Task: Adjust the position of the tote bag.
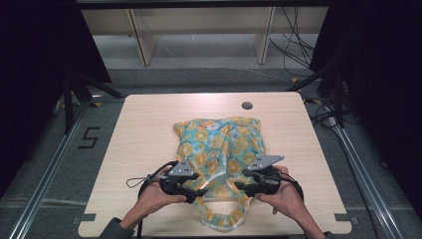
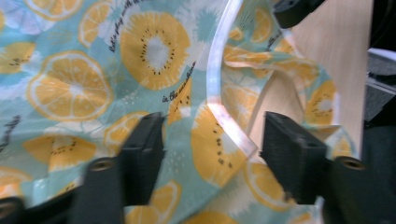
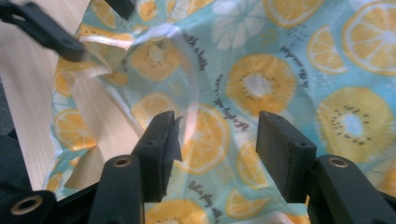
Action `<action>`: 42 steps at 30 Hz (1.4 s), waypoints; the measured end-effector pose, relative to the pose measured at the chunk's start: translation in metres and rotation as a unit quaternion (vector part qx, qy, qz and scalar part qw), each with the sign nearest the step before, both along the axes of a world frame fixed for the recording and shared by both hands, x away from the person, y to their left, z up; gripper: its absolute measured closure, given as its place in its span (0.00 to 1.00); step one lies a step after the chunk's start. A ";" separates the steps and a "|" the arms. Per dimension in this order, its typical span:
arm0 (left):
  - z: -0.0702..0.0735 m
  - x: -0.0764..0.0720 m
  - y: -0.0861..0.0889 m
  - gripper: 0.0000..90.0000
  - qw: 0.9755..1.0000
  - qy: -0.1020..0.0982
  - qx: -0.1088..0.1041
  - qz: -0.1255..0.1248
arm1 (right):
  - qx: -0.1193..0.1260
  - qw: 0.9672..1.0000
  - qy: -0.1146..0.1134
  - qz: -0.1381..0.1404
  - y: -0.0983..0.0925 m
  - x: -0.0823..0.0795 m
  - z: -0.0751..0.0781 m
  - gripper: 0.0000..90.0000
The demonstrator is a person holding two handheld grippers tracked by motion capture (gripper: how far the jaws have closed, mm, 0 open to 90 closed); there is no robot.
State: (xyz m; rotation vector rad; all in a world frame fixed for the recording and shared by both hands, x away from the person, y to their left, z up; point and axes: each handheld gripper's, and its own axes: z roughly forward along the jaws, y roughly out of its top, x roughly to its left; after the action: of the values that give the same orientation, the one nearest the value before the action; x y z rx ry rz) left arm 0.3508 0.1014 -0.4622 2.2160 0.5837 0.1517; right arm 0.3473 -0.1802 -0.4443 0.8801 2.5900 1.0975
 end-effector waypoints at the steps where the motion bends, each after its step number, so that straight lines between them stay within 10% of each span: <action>1: -0.002 0.002 -0.003 0.60 1.000 -0.008 0.012 -0.010 | -0.001 1.000 0.001 0.002 0.001 0.000 -0.001 0.54; 5: 0.004 0.008 -0.013 0.99 0.999 -0.034 0.019 -0.024 | -0.004 1.000 0.006 0.011 0.004 -0.002 -0.002 0.55; 11: 0.050 0.035 -0.018 0.99 0.997 -0.081 -0.014 0.003 | 0.007 0.999 0.000 0.041 0.000 -0.004 0.002 0.80; 15: 0.073 0.066 -0.016 0.99 0.995 -0.078 -0.043 0.043 | 0.008 0.998 0.000 0.060 -0.003 -0.013 0.009 0.96; 29: 0.090 0.135 -0.006 1.00 0.989 -0.050 -0.070 0.120 | -0.045 0.989 0.037 0.136 0.021 -0.024 -0.013 1.00; 42: 0.079 0.146 0.011 0.99 0.989 -0.031 -0.058 0.135 | -0.015 0.997 -0.067 0.016 0.017 0.052 0.041 1.00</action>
State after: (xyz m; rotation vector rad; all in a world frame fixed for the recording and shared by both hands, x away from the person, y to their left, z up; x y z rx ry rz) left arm 0.4970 0.1123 -0.3832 2.0052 0.8361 0.3175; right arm 0.3988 -0.1631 -0.4035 0.7337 2.5118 1.0849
